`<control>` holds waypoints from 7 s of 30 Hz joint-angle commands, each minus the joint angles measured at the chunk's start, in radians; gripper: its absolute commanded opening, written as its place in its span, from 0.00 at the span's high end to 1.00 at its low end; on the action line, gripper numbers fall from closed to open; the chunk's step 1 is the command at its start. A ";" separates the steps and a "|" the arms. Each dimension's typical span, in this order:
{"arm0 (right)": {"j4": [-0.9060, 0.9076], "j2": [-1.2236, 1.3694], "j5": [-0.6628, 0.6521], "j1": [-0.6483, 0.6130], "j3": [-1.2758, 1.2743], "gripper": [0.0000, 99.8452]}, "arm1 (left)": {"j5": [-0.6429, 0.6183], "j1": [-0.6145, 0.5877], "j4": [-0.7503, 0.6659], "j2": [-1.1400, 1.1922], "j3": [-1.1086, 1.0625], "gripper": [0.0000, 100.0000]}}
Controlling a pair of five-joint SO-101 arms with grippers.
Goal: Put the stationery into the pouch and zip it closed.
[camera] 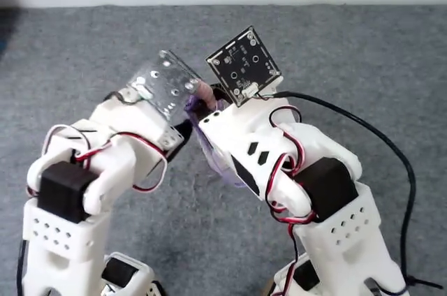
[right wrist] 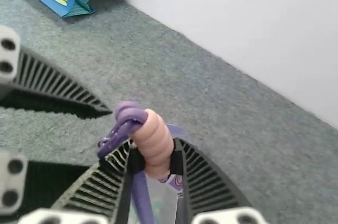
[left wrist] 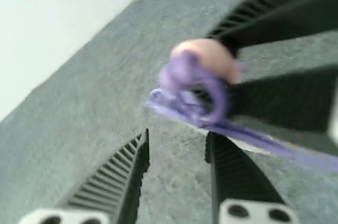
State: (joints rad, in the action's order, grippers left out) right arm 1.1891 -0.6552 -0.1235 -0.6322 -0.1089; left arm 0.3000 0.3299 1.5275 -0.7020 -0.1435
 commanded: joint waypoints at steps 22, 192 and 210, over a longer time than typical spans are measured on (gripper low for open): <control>0.041 0.117 0.172 0.042 -0.005 0.99 | -0.334 0.028 -0.038 -0.012 0.010 0.83; -0.292 -0.226 -0.091 0.065 -0.258 0.99 | 0.126 0.155 -0.282 -0.473 -0.521 0.85; -0.282 -0.226 -0.091 0.062 -0.258 0.99 | 0.124 0.147 -0.600 -0.577 -0.737 0.86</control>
State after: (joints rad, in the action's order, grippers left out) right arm 0.9344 -0.8454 -0.2279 -0.5785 -0.3759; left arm 0.4150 0.4664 0.9950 -1.2712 -0.8738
